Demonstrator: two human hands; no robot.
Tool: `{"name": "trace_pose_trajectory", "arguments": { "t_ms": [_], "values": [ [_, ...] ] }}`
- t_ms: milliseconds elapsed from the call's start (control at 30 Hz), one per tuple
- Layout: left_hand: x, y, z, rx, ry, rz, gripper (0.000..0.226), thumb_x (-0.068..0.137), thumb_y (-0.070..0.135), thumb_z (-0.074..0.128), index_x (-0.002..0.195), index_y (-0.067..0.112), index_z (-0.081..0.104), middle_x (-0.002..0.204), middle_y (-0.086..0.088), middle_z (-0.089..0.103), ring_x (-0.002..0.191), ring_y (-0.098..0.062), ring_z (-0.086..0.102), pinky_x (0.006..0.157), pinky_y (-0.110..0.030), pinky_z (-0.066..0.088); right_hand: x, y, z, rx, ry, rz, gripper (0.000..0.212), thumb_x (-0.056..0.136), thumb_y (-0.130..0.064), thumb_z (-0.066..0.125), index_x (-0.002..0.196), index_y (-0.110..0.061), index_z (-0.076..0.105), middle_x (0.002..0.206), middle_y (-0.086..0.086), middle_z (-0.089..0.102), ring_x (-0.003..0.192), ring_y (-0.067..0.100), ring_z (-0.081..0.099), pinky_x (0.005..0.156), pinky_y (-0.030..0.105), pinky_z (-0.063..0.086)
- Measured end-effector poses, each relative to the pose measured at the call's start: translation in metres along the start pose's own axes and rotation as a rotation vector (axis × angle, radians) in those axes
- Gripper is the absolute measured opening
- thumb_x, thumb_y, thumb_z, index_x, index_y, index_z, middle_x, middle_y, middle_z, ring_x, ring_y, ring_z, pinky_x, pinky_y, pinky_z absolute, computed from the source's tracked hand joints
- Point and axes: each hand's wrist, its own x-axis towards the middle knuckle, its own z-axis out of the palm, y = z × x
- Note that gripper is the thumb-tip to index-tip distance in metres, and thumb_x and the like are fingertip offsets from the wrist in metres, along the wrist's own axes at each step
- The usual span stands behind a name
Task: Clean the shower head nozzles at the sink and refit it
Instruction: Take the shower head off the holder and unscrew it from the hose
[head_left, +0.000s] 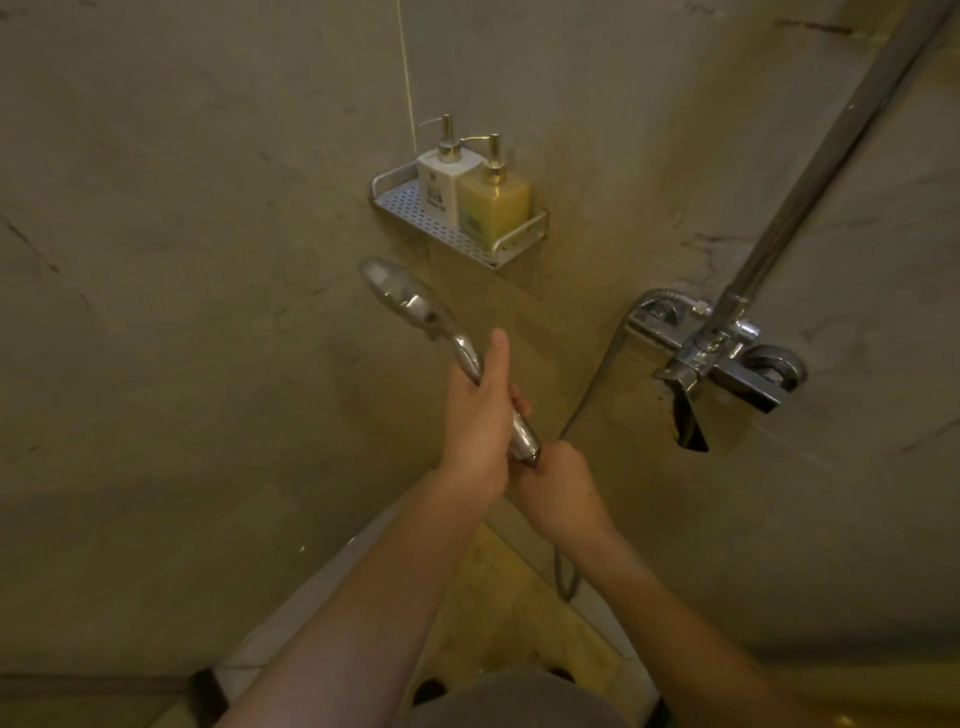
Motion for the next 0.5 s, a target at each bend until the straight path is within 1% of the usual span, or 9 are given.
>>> {"name": "trace_pose_trajectory", "arguments": {
  "t_ms": [67,133,233,300,333,400,433,467,500],
  "values": [
    [0.0,0.0,-0.002,-0.013,-0.04,-0.019,0.03,0.102,0.044,0.06,0.095,0.018,0.047,0.066,0.001,0.048,0.057,-0.014,0.052,0.058,-0.031,0.049,0.001,-0.001,-0.003,0.048,-0.008,-0.011,0.033,0.084,-0.017,0.059,0.053,-0.013,0.048,0.053,-0.002,0.047,0.051,0.012,0.037,0.05,0.032,0.031],
    [0.004,0.004,-0.011,-0.079,-0.125,-0.066,0.021,0.103,0.033,0.062,0.098,0.016,0.049,0.075,-0.004,0.051,0.06,-0.015,0.058,0.068,-0.036,0.054,0.0,-0.005,-0.011,0.178,-0.118,-0.014,0.036,0.08,-0.015,0.065,0.05,-0.018,0.047,0.048,-0.008,0.041,0.047,0.008,0.032,0.048,0.028,0.027],
    [0.011,0.011,-0.027,-0.123,-0.307,-0.051,0.018,0.091,0.019,0.074,0.09,0.014,0.057,0.073,-0.007,0.059,0.066,-0.019,0.064,0.081,-0.043,0.05,-0.002,-0.009,-0.033,0.397,-0.464,0.046,0.033,0.072,-0.022,0.067,0.054,-0.024,0.039,0.045,-0.005,0.032,0.038,0.009,0.027,0.04,0.021,0.02],
    [0.011,0.016,-0.033,-0.192,-0.454,-0.016,0.012,0.083,0.012,0.071,0.08,0.017,0.061,0.077,-0.009,0.066,0.078,-0.022,0.068,0.084,-0.039,0.053,0.0,-0.009,-0.043,0.495,-0.721,0.093,0.039,0.08,-0.017,0.062,0.056,-0.022,0.032,0.046,-0.004,0.026,0.036,0.008,0.022,0.037,0.016,0.015],
    [0.011,0.018,-0.033,-0.261,-0.531,-0.014,0.009,0.08,0.01,0.069,0.081,0.017,0.063,0.084,-0.01,0.07,0.087,-0.026,0.07,0.086,-0.039,0.055,0.003,-0.01,-0.045,0.523,-0.842,0.115,0.043,0.085,-0.015,0.06,0.054,-0.022,0.031,0.045,-0.005,0.025,0.035,0.006,0.021,0.036,0.015,0.013],
    [0.008,0.022,-0.027,-0.412,-0.666,-0.028,0.016,0.079,0.013,0.067,0.095,0.013,0.068,0.101,-0.015,0.074,0.104,-0.032,0.071,0.093,-0.042,0.057,0.01,-0.011,-0.045,0.602,-1.064,0.182,0.045,0.086,-0.016,0.06,0.052,-0.022,0.032,0.043,-0.008,0.028,0.032,0.003,0.022,0.034,0.014,0.01],
    [0.008,0.022,-0.024,-0.463,-0.69,-0.05,0.019,0.081,0.017,0.064,0.098,0.011,0.071,0.103,-0.016,0.075,0.105,-0.032,0.072,0.092,-0.042,0.058,0.014,-0.011,-0.043,0.651,-1.163,0.224,0.044,0.086,-0.017,0.061,0.051,-0.022,0.034,0.042,-0.009,0.03,0.031,0.001,0.023,0.032,0.014,0.011],
    [0.01,0.023,-0.021,-0.485,-0.677,-0.081,0.018,0.086,0.023,0.061,0.092,0.011,0.074,0.092,-0.014,0.076,0.094,-0.029,0.075,0.085,-0.04,0.06,0.018,-0.01,-0.042,0.696,-1.247,0.253,0.044,0.085,-0.017,0.063,0.05,-0.022,0.036,0.041,-0.01,0.032,0.031,-0.001,0.023,0.031,0.014,0.012],
    [0.012,0.023,-0.02,-0.485,-0.653,-0.113,0.026,0.09,0.03,0.058,0.078,0.013,0.074,0.071,-0.008,0.073,0.072,-0.021,0.074,0.07,-0.035,0.06,0.021,-0.009,-0.04,0.73,-1.301,0.268,0.044,0.086,-0.019,0.064,0.05,-0.022,0.038,0.041,-0.011,0.032,0.031,-0.001,0.022,0.032,0.013,0.013]
  ]
}}
